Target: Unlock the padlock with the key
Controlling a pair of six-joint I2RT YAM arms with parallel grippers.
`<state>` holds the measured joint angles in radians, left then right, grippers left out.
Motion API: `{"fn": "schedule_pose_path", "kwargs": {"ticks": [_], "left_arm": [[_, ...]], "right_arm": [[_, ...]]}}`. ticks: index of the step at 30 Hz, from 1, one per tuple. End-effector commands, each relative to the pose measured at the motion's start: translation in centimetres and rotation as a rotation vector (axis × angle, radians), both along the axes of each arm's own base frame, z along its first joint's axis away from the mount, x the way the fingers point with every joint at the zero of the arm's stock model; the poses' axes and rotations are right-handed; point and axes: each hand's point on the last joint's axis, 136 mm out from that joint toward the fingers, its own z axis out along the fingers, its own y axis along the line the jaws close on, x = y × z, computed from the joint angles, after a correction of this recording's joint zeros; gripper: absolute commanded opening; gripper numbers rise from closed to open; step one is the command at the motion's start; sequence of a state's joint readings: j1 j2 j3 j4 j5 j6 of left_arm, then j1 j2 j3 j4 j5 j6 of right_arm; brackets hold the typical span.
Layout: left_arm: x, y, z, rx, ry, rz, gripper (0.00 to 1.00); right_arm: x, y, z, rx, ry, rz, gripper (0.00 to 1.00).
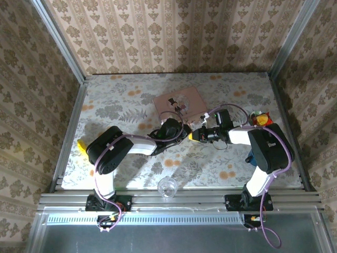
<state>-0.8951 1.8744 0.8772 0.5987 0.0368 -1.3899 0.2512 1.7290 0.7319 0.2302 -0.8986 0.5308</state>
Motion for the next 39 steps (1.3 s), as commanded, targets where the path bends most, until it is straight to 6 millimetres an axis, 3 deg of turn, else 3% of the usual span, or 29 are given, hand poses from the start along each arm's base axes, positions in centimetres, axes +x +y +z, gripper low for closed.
{"fn": "schedule_pose_path", "kwargs": {"ticks": [1,5,9,14,21,22,34,35,39], "left_arm": [[-4.1,-1.2,-1.8,-0.014,0.129,-0.114,0.0],[-4.0,-1.0,-1.8,-0.013,0.13,-0.104,0.0],[-3.9,-0.8,-1.9,-0.011,0.134,-0.095,0.0],[-3.7,-0.6,-1.9,-0.01,0.135,-0.084,0.0],[-3.8,-0.4,-2.0,-0.012,0.145,-0.079,0.0],[-3.7,-0.3,-1.9,-0.012,0.146,-0.079,0.0],[-3.6,-0.3,-1.6,-0.015,0.147,-0.082,0.0],[-3.6,-0.3,-1.6,-0.015,0.146,-0.082,0.0],[-3.6,-0.4,-1.6,-0.015,0.149,-0.086,0.0]], "right_arm": [[2.8,-0.6,2.8,0.0,-0.153,-0.052,0.08],[2.2,-1.2,3.0,-0.101,-0.19,-0.053,0.28],[1.6,-2.3,3.2,-0.22,-0.227,-0.077,0.36],[0.7,-3.6,2.7,-0.389,-0.269,-0.104,0.38],[-0.3,-3.8,2.0,-0.726,-0.444,-0.092,0.36],[-0.4,-3.6,3.0,-0.745,-0.492,-0.099,0.36],[-0.5,-1.9,4.2,-0.917,-0.658,-0.037,0.35],[-0.6,-1.6,3.3,-0.94,-0.652,-0.015,0.35],[-0.6,-0.9,3.2,-0.969,-0.672,0.012,0.35]]}}
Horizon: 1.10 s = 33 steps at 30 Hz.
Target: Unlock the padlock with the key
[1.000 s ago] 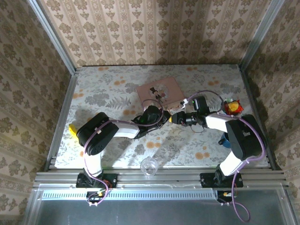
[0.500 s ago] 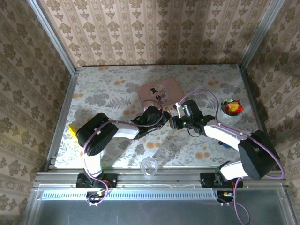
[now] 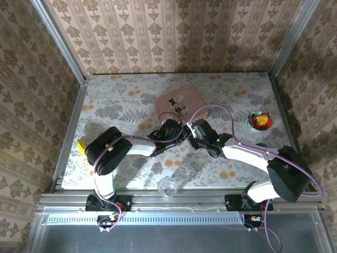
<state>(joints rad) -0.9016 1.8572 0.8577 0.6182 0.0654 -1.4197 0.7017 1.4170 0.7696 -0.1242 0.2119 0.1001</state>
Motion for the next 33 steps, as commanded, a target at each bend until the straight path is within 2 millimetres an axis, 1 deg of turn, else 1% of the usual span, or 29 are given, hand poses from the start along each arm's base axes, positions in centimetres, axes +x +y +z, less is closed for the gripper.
{"fn": "schedule_pose_path", "kwargs": {"ticks": [1,10,15,20,22,23,24,25,28,29,33], "left_arm": [[-2.7,-0.1,-2.1,0.021,0.126,-0.07,0.0],[-2.9,-0.2,-1.9,0.021,0.12,-0.079,0.0],[-3.0,-0.4,-1.8,0.022,0.121,-0.089,0.0],[-3.1,-0.5,-1.7,0.023,0.118,-0.097,0.0],[-3.2,-0.5,-1.7,0.021,0.118,-0.098,0.0],[-3.2,-0.5,-1.7,0.021,0.118,-0.099,0.0],[-3.3,-0.6,-1.6,0.019,0.117,-0.1,0.0],[-3.2,-0.6,-1.6,0.017,0.116,-0.101,0.0],[-3.3,-0.6,-1.5,0.016,0.115,-0.105,0.0],[-3.3,-0.5,-1.4,0.014,0.115,-0.105,0.0],[-3.4,-0.4,-1.3,0.013,0.113,-0.104,0.0]], "right_arm": [[0.8,0.2,0.4,-0.069,-0.034,0.004,0.36],[1.6,0.6,-0.9,-0.117,-0.033,0.012,0.35],[2.4,0.5,-1.5,-0.168,-0.07,0.01,0.38],[3.1,0.6,-1.8,-0.194,-0.106,0.004,0.37],[3.4,0.5,-1.7,-0.202,-0.115,-0.009,0.33],[3.5,0.6,-1.7,-0.197,-0.12,-0.012,0.28],[3.6,0.6,-1.7,-0.195,-0.124,-0.017,0.25],[3.6,0.6,-1.7,-0.191,-0.127,-0.018,0.25],[3.6,0.5,-2.2,-0.186,-0.119,-0.021,0.18],[3.5,0.6,-2.4,-0.18,-0.108,-0.016,0.15],[3.0,0.8,-3.3,-0.161,-0.053,0.004,0.1]]}}
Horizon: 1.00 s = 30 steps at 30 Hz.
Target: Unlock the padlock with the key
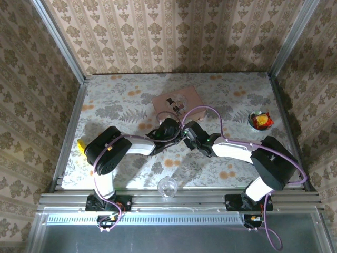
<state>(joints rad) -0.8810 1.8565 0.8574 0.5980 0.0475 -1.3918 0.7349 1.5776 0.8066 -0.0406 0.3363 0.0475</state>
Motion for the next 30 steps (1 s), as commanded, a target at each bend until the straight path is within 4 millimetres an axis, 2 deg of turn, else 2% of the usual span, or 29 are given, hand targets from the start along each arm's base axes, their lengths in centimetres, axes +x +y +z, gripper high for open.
{"fn": "schedule_pose_path", "kwargs": {"ticks": [1,4,7,9,13,19,24,30], "left_arm": [[-4.2,-1.3,-0.8,-0.024,0.128,-0.124,0.0],[-4.2,-1.4,-0.9,-0.024,0.13,-0.127,0.0],[-4.3,-1.5,-0.8,-0.025,0.128,-0.131,0.0],[-4.3,-1.5,-0.8,-0.024,0.129,-0.13,0.0],[-4.3,-1.5,-0.9,-0.02,0.131,-0.133,0.0],[-4.4,-1.4,-1.1,-0.02,0.137,-0.126,0.0],[-4.5,-1.2,-1.3,-0.021,0.144,-0.118,0.0],[-4.4,-1.0,-1.6,-0.027,0.155,-0.104,0.0]], "right_arm": [[1.0,0.2,-0.7,-0.012,0.004,0.013,0.09],[0.8,0.3,-0.6,0.106,0.07,0.011,0.07],[0.9,0.2,-0.3,0.282,0.162,-0.007,0.0],[1.0,-0.1,0.0,0.431,0.231,-0.026,0.0],[1.6,-0.6,0.5,0.626,0.33,-0.067,0.0],[2.2,0.4,1.5,0.917,0.493,-0.056,0.0],[2.7,0.9,2.2,1.036,0.534,-0.041,0.0],[2.7,1.3,3.0,1.074,0.557,-0.029,0.0]]}}
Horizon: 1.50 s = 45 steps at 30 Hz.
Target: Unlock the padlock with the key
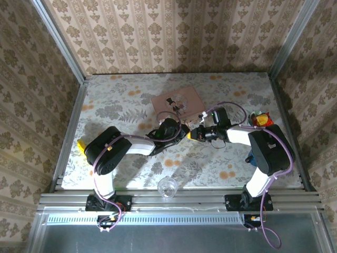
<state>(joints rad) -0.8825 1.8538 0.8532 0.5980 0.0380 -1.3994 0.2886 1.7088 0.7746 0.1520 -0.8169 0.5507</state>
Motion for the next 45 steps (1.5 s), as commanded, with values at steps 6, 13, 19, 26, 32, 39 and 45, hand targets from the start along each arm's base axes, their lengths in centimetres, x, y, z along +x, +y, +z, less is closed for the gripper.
{"fn": "schedule_pose_path", "kwargs": {"ticks": [6,13,19,26,32,39,45], "left_arm": [[-4.3,-0.7,-1.8,-0.037,0.161,-0.099,0.0],[-4.2,0.0,-1.9,-0.038,0.169,-0.076,0.0],[-4.1,0.0,-1.8,-0.035,0.168,-0.076,0.0],[-4.1,0.0,-1.8,-0.037,0.175,-0.071,0.0],[-4.0,0.2,-1.6,-0.046,0.199,-0.07,0.0],[-4.2,0.8,-1.7,-0.024,0.248,-0.062,0.0],[-4.1,0.7,-1.5,-0.021,0.258,-0.061,0.0]], "right_arm": [[2.9,0.1,3.3,0.07,-0.111,-0.055,0.0],[3.0,-1.1,3.1,0.008,-0.109,-0.114,0.0],[2.9,-3.0,2.9,-0.141,-0.143,-0.17,0.39],[1.5,-4.9,4.3,-0.331,-0.251,-0.172,0.46],[-0.5,-4.7,4.8,-0.634,-0.408,-0.09,0.4],[-1.8,-3.7,4.7,-0.799,-0.498,0.002,0.34],[-2.1,-2.8,4.8,-0.882,-0.547,0.069,0.34]]}}
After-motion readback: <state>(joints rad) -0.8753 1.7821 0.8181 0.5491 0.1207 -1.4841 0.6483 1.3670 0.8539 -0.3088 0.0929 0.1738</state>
